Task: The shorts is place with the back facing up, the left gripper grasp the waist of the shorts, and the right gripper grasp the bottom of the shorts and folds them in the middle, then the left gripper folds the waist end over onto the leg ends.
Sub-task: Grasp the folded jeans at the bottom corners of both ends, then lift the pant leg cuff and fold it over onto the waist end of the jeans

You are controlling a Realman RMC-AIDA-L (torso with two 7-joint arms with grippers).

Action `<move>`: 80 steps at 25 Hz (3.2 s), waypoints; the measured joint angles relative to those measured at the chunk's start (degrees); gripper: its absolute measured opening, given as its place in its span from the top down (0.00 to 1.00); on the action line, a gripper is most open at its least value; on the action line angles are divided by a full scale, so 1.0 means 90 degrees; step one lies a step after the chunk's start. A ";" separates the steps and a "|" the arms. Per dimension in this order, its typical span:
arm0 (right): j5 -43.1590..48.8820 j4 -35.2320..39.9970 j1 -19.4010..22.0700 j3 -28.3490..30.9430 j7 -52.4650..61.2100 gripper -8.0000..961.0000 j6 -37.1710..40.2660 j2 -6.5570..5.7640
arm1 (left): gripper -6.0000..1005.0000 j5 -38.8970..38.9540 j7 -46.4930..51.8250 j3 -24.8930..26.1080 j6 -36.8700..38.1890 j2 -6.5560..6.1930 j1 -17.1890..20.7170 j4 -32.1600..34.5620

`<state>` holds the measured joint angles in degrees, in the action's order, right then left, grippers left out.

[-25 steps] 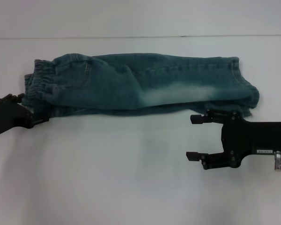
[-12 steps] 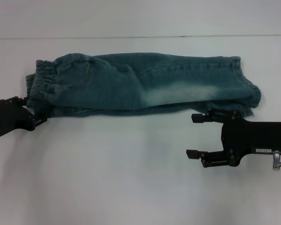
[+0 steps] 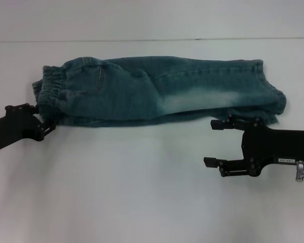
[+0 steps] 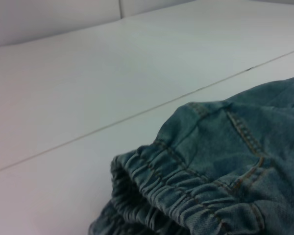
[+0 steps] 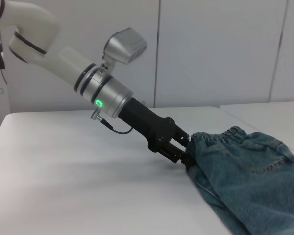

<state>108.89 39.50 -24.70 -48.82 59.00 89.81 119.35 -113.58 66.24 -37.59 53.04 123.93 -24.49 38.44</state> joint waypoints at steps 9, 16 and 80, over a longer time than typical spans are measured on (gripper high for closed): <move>-0.0001 -0.0012 0.0011 0.0145 -0.0018 0.08 0.0004 0.0005 | 0.71 0.0074 -0.0170 0.0039 0.0184 0.0019 0.0086 0.0131; -0.0017 -0.0039 0.0010 0.0218 -0.0012 0.08 -0.0028 0.0024 | 0.83 0.0104 -0.0175 0.0041 0.0184 0.0019 0.0072 0.0113; -0.2397 -0.4878 -0.3093 0.0794 -0.3524 0.99 -0.4908 0.0189 | 0.89 -0.3548 0.7434 -0.3661 0.1337 0.0019 -0.4315 0.2557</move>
<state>87.32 -4.40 -52.54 -41.68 27.28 45.64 121.05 -145.51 133.15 -70.54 65.07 124.11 -63.32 61.46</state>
